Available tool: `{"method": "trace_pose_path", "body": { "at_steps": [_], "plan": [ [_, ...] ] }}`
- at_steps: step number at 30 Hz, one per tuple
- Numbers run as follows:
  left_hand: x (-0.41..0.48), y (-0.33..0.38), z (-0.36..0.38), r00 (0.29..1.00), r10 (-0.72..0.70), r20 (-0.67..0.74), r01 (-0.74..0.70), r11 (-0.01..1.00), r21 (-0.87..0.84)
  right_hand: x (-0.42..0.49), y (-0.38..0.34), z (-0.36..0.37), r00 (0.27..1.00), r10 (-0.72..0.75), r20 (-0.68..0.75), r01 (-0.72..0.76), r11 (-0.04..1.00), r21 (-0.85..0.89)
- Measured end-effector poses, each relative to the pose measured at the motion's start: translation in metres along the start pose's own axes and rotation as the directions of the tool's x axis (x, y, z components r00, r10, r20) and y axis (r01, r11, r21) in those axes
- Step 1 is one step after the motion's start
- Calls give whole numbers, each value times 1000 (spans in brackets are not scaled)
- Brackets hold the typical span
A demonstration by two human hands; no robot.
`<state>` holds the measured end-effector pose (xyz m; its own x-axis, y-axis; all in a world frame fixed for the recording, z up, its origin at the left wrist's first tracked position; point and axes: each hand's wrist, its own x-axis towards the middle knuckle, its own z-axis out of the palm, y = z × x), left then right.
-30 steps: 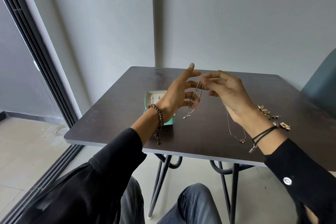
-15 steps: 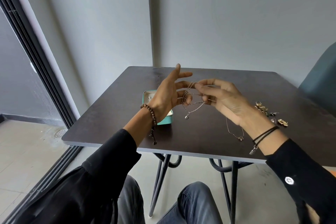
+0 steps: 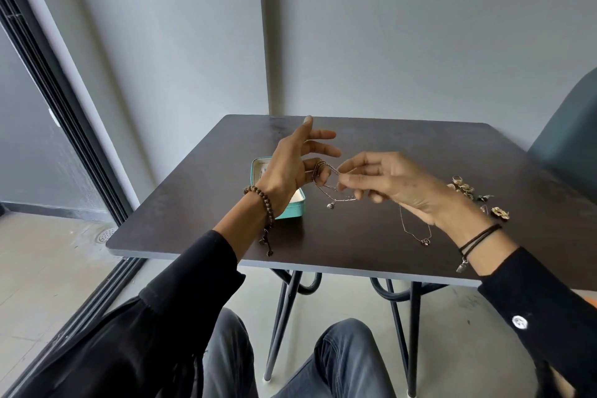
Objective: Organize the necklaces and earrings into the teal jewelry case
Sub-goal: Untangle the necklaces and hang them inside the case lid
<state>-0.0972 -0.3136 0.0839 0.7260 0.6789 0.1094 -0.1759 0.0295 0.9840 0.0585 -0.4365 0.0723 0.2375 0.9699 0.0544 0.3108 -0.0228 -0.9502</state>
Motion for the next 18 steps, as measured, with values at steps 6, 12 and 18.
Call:
{"method": "trace_pose_path", "body": {
  "at_steps": [6, 12, 18],
  "plan": [
    [-2, -5, 3, 1000, 8, 10, -8, 1000, -21, 3, -2, 10, 992, -84, -97, 103, 972, 211],
    [-4, -8, 1, 998, 4, 64, -1, 998, -56, 7, -7, 12, 984, -9, -180, 122, 766, 631],
    [-6, -13, -1, 993, -38, 109, 38, 999, 7, 6, -12, 14, 969, 70, -236, 148, 603, 784]
  ]
}}
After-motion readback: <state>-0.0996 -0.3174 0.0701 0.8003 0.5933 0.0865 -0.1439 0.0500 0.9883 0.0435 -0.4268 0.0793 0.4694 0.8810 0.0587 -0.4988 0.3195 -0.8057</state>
